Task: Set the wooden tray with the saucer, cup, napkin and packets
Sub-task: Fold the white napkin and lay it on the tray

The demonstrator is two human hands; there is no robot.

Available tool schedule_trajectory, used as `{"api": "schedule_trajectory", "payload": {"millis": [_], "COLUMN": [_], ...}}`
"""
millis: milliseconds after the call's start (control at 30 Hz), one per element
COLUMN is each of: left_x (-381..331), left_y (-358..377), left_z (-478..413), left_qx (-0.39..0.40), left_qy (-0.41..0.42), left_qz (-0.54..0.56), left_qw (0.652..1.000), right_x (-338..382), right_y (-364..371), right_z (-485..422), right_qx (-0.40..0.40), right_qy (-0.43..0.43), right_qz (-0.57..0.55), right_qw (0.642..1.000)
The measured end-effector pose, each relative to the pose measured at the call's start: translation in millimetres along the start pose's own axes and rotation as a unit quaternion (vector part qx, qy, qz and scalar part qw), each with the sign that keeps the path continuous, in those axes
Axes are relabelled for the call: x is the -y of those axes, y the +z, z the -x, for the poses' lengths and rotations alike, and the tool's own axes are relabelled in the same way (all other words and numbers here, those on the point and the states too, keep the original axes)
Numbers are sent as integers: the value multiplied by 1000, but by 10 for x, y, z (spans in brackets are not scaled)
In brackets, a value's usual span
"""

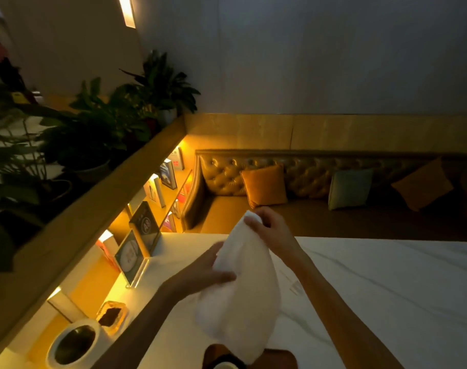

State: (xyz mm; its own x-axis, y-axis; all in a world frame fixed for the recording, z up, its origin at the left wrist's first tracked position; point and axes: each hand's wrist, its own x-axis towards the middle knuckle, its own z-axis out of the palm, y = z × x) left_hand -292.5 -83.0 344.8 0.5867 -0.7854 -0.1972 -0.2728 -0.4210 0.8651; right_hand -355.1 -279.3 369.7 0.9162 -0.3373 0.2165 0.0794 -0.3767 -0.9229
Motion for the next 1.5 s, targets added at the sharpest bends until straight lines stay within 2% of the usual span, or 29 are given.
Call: {"api": "schedule_trajectory", "payload": {"millis": [67,133,367,467,633,833,900,967,1000,1133,1233,1367,1500], "left_x": [189,255,-347,-810,-1545,-2092,-2163,-2213,-2237,-2337,-2413,-2445,-2423], "left_y": [-181,-383,-975,-1132,-1186,-1044,-946,-834,-772,-484,-221,18,-25], "left_z": [109,163,-59,-251,-491,-605,-602,-597,-596,-586,-575,-521,-421], "left_qx": [27,21,-121,-169,-270,-367,-369,-363,-362,-337,-307,-255,-208], "left_qy": [-3,5,133,183,257,264,265,255,249,253,281,320,355], "left_qz": [-30,-2,99,130,164,123,98,72,59,44,56,71,78], "left_qw": [999,1000,979,960,913,883,885,893,896,906,907,910,908], "right_x": [72,134,363,622,1104,1363,1383,1417,1437,1537,1596,1569,1473], "right_y": [-22,-157,-957,-1302,-1758,-2131,-2163,-2129,-2103,-1896,-1616,-1331,-1300], "right_z": [-46,-75,-244,-289,-291,-243,-197,-158,-147,-123,-135,-82,-5], "right_qx": [-36,-66,-117,-119,-87,-39,-18,-18,-22,-72,-104,-62,-167], "right_qy": [-19,-31,-33,-42,-123,-118,-118,-114,-113,-105,-122,-151,-269], "right_qz": [-30,-43,-44,-38,-33,-33,65,190,213,126,135,103,214], "right_qw": [999,996,992,991,988,992,991,975,970,984,978,981,924]}}
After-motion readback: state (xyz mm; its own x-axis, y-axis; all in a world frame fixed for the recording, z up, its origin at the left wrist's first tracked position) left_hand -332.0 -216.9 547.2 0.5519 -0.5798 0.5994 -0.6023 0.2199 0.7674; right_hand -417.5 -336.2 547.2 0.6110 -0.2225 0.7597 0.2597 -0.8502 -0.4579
